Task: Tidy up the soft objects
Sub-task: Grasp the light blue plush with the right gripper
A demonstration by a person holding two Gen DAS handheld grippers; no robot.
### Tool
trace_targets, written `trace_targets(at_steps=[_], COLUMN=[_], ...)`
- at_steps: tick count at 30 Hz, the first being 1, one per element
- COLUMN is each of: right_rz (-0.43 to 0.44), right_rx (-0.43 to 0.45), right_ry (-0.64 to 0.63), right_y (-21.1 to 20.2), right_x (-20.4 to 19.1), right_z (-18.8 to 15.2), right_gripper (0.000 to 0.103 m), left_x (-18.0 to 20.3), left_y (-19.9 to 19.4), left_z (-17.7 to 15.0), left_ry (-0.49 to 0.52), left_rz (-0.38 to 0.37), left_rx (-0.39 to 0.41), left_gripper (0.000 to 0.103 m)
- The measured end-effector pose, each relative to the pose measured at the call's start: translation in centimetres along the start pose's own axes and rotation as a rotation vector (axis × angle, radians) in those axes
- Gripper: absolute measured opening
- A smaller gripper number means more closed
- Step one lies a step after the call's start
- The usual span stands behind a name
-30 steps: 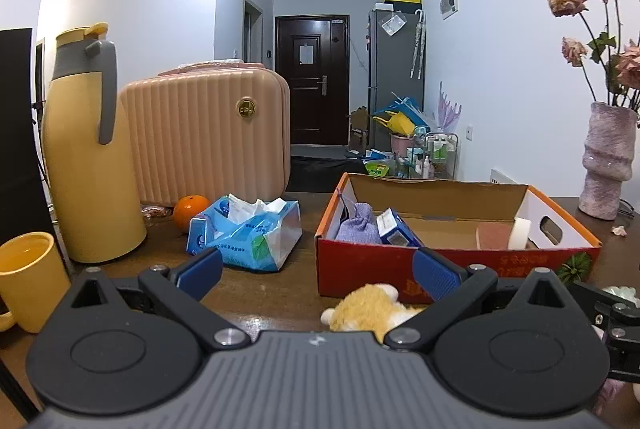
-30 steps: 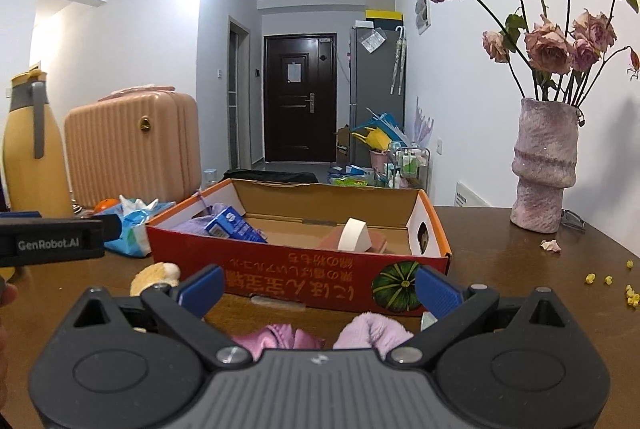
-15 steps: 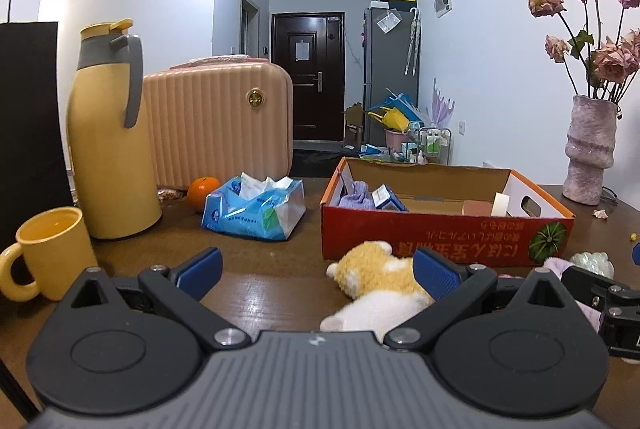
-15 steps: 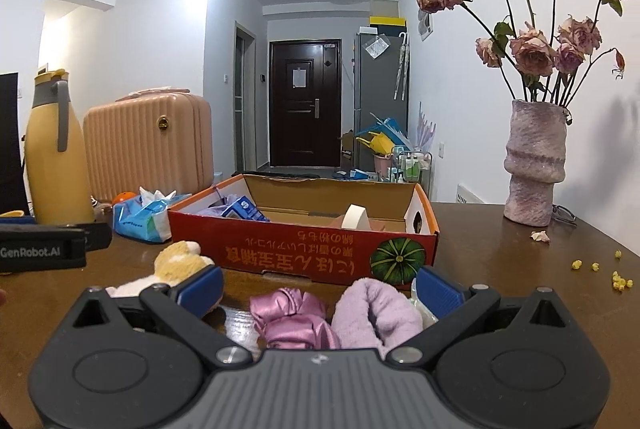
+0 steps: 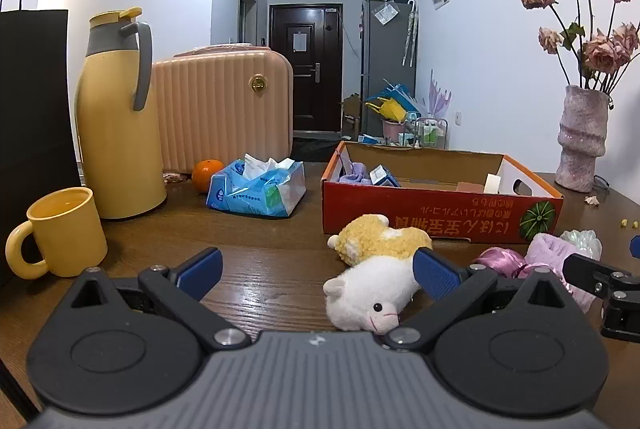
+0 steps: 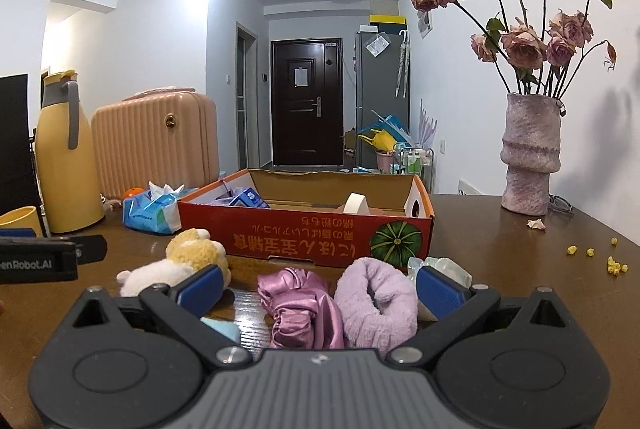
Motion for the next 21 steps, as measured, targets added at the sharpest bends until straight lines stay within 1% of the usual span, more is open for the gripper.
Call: trace_targets(at_steps=[10, 13, 18, 21], right_rz=[0.003, 0.006, 0.051, 0.043], right_rx=[-0.008, 0.002, 0.030, 0.010], right_ry=[-0.008, -0.009, -0.018, -0.033], right_y=[0.2, 0.1, -0.2, 0.0], right_x=[-0.2, -0.3, -0.6, -1.0], right_z=[-0.1, -0.2, -0.5, -0.8], right_gripper=[0.103, 0.103, 0.103, 0.103], left_x=[0.2, 0.0, -0.5, -1.0], left_y=[0.3, 0.4, 0.0, -0.3], left_z=[-0.3, -0.5, -0.6, -0.7], left_ry=[0.009, 0.009, 0.010, 0.008], left_rz=[-0.015, -0.024, -0.036, -0.034], left_rx=[-0.024, -0.034, -0.033, -0.029], left_gripper=[0.103, 0.103, 0.103, 0.103])
Point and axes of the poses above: each gripper's, at about its wrist camera, not at the fingertips, and y roughly the way its jaws point, x to its right, z to its top, the point moved 2 cm from there along y, roughly the way its jaws point, and after that the axes turned 9 degrees about -z, right-handed, at the moved point
